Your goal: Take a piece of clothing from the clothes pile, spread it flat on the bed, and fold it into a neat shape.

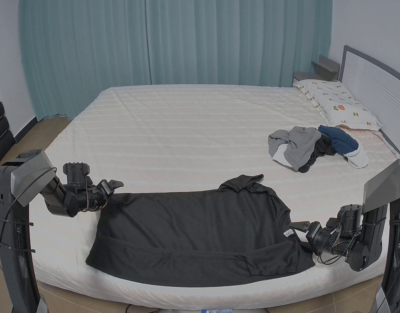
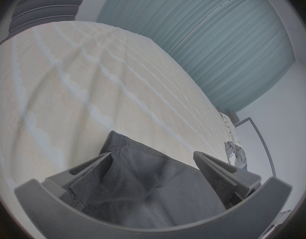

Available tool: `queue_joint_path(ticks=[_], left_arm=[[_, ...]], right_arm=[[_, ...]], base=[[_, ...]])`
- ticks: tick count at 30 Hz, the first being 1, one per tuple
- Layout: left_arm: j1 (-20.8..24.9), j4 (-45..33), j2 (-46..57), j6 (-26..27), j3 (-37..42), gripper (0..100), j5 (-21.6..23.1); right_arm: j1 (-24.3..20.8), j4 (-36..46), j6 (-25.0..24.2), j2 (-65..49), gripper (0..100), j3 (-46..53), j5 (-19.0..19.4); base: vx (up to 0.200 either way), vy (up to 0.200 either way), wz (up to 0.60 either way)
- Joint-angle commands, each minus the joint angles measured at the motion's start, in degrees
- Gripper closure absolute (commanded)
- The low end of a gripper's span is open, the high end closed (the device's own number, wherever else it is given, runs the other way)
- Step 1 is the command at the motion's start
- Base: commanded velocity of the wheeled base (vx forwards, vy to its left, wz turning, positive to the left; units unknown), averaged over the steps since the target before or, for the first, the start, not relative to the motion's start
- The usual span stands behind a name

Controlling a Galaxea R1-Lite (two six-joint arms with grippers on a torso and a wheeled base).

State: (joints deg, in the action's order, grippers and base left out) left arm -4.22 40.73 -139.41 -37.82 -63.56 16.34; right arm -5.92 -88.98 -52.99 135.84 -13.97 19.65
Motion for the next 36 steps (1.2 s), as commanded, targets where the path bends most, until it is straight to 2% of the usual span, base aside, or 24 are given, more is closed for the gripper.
queue_joint_path(ticks=[1,7,10,12,14,22,30,36], left_arm=[[0.8,0.0,-2.5,-0.2,-2.4,0,-1.6],[0.7,0.4,-3.4,-3.0,-4.6,0,-3.6],[0.7,0.6,-3.4,-6.6,-6.3,0,-5.3],[0.6,0.6,-3.4,-11.1,-8.0,0,-7.0],[0.6,0.6,-3.4,-12.7,-8.6,0,-7.2],[0.3,0.6,-3.6,-13.1,-9.4,0,-7.6],[0.1,0.7,-4.6,-13.1,-10.4,0,-10.9],[-0.3,0.5,-4.3,-12.5,-9.3,0,-10.9]], right_arm=[[-0.1,-0.6,0.0,0.0,0,0.0,0.0],[-0.1,-0.7,0.0,0.3,0,0.0,-0.1],[-0.1,-0.7,0.0,0.3,0,0.0,-0.1],[-0.1,-0.7,0.0,0.3,0,0.0,-0.1],[-0.1,-0.7,0.0,0.3,0,0.0,-0.1],[-0.1,-0.7,0.1,0.3,0,0.0,-0.1],[-0.1,-0.7,0.1,0.3,0,0.0,-0.1],[-0.1,-0.7,0.2,0.3,0,0.0,-0.1]], base=[[0.0,0.0,0.0],[0.0,0.0,0.0],[0.0,0.0,0.0],[0.0,0.0,0.0],[0.0,0.0,0.0],[0.0,0.0,0.0],[0.0,0.0,0.0],[0.0,0.0,0.0]])
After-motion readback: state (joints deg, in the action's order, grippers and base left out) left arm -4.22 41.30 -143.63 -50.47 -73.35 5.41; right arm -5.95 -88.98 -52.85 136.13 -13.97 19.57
